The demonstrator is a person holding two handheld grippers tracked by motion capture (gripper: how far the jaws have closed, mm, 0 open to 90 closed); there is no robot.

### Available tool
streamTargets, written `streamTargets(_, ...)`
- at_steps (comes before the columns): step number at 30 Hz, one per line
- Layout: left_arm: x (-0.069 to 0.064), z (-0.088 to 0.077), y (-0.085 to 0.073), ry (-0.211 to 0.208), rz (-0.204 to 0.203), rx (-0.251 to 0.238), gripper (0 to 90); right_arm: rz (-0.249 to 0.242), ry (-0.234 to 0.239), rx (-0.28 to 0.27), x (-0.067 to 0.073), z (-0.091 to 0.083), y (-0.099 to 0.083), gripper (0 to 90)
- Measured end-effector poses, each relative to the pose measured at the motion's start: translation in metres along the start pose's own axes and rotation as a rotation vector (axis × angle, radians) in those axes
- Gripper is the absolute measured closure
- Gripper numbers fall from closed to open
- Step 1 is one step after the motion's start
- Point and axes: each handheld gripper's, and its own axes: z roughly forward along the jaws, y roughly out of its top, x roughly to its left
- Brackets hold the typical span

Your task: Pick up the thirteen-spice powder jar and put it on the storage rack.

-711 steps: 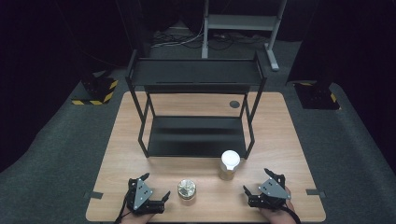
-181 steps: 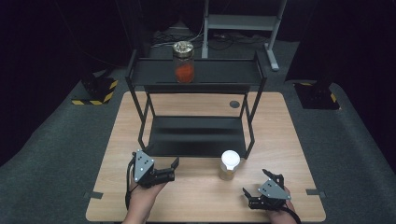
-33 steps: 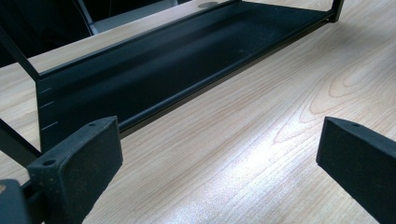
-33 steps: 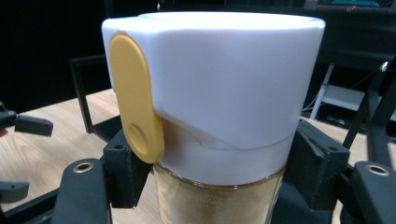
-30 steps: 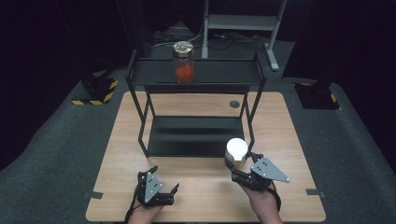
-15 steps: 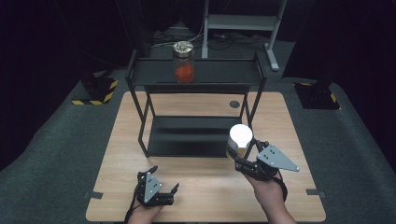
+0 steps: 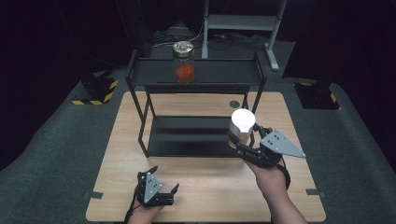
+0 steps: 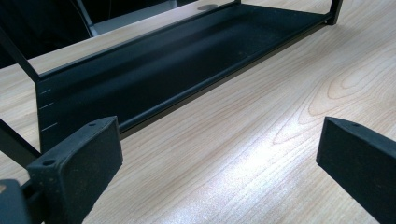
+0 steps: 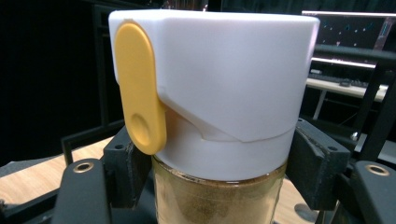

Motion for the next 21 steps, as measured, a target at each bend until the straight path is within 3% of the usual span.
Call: streamTargets(21, 0.001, -0.001, -0.002, -0.004, -0.007, -0.011, 0.5, -0.006, -0.018, -0.057, -0.011, 0.021, 0.045, 29.7)
